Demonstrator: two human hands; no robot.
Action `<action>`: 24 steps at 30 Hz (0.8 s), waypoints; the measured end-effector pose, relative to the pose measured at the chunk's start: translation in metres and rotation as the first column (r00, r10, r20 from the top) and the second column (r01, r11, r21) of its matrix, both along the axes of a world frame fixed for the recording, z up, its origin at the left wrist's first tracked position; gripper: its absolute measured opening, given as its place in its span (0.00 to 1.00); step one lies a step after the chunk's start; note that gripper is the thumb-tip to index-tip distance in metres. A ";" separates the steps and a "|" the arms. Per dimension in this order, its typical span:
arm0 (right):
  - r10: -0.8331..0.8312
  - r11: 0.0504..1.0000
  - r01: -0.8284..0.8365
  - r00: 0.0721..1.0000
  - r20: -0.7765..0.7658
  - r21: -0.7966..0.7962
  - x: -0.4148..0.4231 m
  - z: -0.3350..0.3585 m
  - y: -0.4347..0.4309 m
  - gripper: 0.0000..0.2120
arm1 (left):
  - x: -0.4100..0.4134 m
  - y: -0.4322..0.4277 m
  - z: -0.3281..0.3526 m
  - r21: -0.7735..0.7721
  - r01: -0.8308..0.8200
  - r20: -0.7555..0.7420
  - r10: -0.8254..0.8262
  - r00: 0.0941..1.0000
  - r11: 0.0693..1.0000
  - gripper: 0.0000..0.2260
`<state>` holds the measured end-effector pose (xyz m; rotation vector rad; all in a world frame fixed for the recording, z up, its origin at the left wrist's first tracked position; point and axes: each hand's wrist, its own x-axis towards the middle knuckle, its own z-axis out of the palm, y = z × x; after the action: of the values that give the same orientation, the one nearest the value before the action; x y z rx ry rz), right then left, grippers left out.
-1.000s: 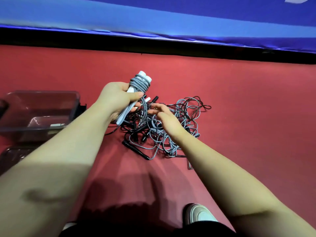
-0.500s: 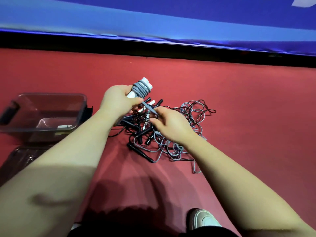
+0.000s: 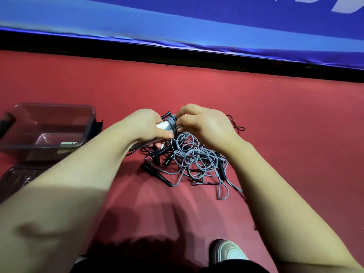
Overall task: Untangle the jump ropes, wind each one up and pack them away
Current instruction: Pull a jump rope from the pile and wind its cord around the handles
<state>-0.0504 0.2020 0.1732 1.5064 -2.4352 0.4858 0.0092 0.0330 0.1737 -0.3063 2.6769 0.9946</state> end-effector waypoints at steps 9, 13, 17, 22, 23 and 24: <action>0.056 0.935 -0.114 0.982 0.178 0.336 -0.015 0.029 -0.018 0.13 | 0.003 0.010 0.002 -0.268 0.202 0.044 -0.198 0.979 0.942 0.18; 0.001 0.946 -0.128 0.920 0.393 0.297 -0.014 0.024 -0.014 0.12 | 0.003 0.008 0.002 -0.291 0.306 0.075 -0.297 0.952 0.906 0.15; -0.023 0.970 -0.094 0.884 0.466 0.226 -0.013 0.019 -0.010 0.17 | 0.005 0.010 0.004 -0.267 0.398 0.094 -0.388 0.917 0.878 0.13; -0.031 0.972 -0.121 0.785 0.619 0.202 -0.014 0.014 -0.003 0.10 | 0.006 0.012 0.002 -0.192 0.415 0.099 -0.403 0.910 0.889 0.15; -0.041 0.967 -0.137 0.744 0.667 0.213 -0.015 0.013 -0.002 0.08 | 0.007 0.013 0.001 -0.175 0.429 0.107 -0.417 0.903 0.886 0.15; -0.049 0.965 -0.153 0.693 0.720 0.213 -0.017 0.013 0.000 0.07 | 0.008 0.016 0.001 -0.160 0.443 0.106 -0.431 0.896 0.882 0.16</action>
<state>-0.0669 0.2024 0.1862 1.7269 -3.1592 0.9674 0.0175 0.0488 0.1749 0.2254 2.6031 0.5938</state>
